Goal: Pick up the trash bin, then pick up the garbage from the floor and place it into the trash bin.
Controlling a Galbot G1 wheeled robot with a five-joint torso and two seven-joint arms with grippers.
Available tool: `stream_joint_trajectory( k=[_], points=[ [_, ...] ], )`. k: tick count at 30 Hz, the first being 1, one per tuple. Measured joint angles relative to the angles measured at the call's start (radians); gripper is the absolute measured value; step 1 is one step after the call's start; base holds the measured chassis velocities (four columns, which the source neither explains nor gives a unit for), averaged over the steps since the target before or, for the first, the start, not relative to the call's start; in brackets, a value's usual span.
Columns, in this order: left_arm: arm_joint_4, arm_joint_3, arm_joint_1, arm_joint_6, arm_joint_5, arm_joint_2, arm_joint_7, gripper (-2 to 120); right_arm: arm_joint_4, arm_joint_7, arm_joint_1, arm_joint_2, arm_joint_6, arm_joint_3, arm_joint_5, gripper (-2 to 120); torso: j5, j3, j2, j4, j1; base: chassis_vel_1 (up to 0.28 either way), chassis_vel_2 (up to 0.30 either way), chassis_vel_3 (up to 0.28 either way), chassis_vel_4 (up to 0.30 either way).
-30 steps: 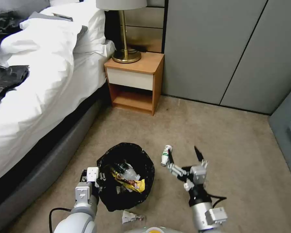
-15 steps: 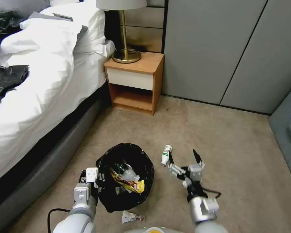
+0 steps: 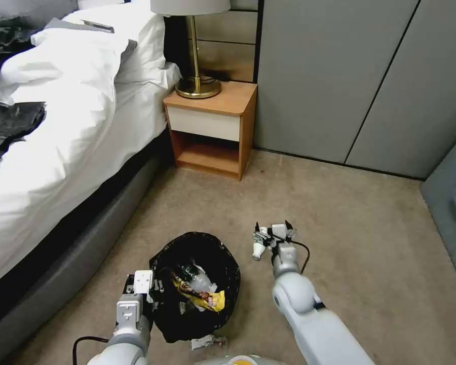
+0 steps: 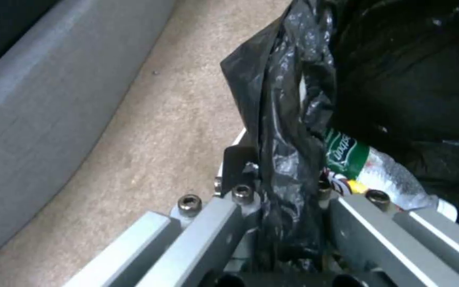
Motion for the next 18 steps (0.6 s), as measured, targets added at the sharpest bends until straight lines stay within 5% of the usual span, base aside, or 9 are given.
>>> stream_joint_trajectory(
  k=[9, 18],
  points=[
    [0.016, -0.002, 0.023, -0.004, 0.027, -0.018, -0.008, 1, -0.511, -0.053, 0.196, 0.150, 0.096, 0.041, -0.074, 100, 0.0012, 0.000, 0.000, 0.0005, 0.000, 0.000, 0.000, 0.000, 0.000],
    [0.037, 0.003, 0.032, -0.006, 0.046, -0.027, -0.011, 1, -0.725, -0.079, 0.299, 0.157, 0.126, 0.068, -0.055, 100, 0.0010, 0.000, 0.000, 0.0003, 0.000, 0.000, 0.000, 0.000, 0.000]
  ],
)
